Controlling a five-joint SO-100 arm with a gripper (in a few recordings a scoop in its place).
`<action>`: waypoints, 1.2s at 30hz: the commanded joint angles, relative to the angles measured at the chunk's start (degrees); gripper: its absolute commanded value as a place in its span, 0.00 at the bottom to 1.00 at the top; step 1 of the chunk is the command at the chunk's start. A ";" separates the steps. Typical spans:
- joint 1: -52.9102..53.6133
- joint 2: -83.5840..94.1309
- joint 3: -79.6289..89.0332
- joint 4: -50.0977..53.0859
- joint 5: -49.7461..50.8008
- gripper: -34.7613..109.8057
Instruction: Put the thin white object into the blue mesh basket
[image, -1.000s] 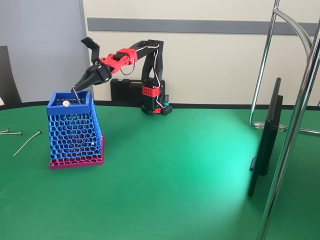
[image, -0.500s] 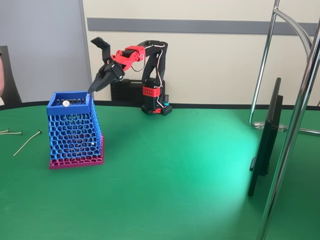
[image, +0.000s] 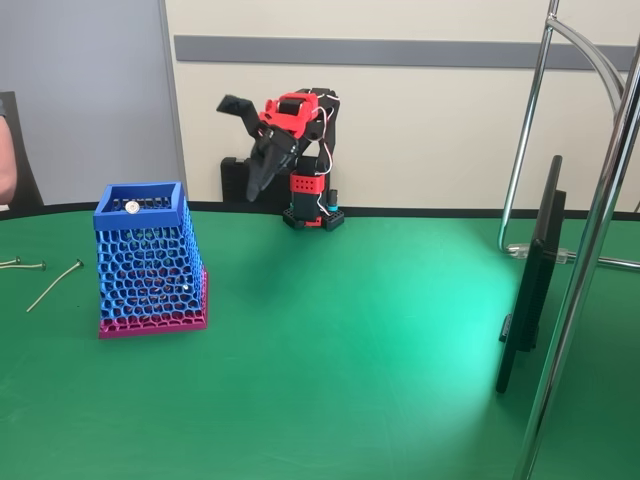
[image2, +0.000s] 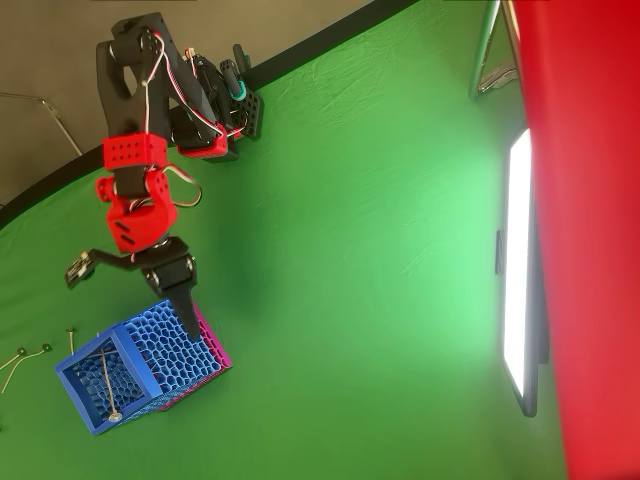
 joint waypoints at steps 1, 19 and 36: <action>-4.04 8.26 12.22 -6.77 2.99 0.41; -11.95 34.10 36.21 -2.99 27.77 0.24; -12.66 50.89 36.83 19.42 36.04 0.25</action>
